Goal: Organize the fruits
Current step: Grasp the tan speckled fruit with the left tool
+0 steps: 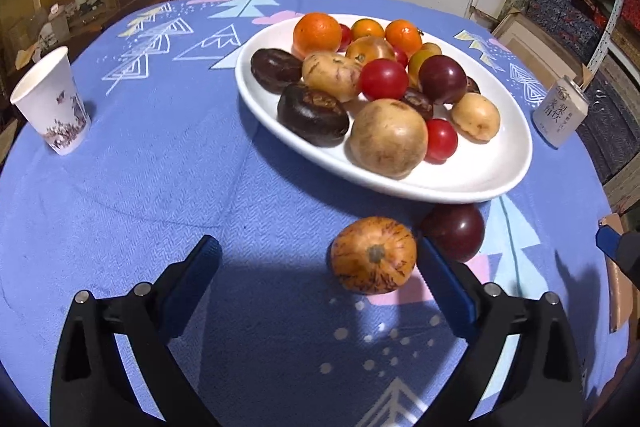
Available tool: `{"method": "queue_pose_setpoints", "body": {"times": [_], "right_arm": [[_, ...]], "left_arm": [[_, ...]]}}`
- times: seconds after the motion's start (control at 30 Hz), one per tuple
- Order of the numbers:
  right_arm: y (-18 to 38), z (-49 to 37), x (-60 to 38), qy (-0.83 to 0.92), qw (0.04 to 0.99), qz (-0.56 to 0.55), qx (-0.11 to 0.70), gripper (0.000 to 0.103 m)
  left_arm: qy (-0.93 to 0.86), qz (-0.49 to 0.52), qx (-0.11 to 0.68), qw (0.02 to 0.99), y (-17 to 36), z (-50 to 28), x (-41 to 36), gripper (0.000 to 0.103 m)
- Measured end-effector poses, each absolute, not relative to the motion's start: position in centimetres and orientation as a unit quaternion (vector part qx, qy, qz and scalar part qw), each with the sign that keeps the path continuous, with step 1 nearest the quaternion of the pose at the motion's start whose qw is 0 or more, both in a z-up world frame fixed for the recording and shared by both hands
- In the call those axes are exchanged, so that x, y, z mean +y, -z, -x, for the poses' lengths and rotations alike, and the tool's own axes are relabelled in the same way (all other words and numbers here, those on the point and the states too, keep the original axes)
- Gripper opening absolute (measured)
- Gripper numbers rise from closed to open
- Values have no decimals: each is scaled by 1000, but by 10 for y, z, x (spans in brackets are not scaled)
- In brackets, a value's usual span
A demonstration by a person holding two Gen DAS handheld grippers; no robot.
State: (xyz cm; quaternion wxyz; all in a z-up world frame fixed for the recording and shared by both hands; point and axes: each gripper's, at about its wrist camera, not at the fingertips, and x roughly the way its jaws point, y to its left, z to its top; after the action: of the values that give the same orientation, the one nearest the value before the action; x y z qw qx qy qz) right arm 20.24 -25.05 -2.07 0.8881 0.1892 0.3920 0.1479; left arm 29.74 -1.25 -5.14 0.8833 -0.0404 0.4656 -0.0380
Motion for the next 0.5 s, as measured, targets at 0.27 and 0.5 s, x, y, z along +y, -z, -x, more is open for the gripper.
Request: {"method": "queue_pose_setpoints", "body": {"times": [0.27, 0.5], "right_arm": [[28, -204, -243, -158, 883, -179, 404, 76], [34, -206, -233, -159, 880, -167, 414, 76]], "left_arm": [[24, 41, 446, 894, 42, -287, 18, 97], [55, 86, 465, 880, 51, -294, 25, 96]]}}
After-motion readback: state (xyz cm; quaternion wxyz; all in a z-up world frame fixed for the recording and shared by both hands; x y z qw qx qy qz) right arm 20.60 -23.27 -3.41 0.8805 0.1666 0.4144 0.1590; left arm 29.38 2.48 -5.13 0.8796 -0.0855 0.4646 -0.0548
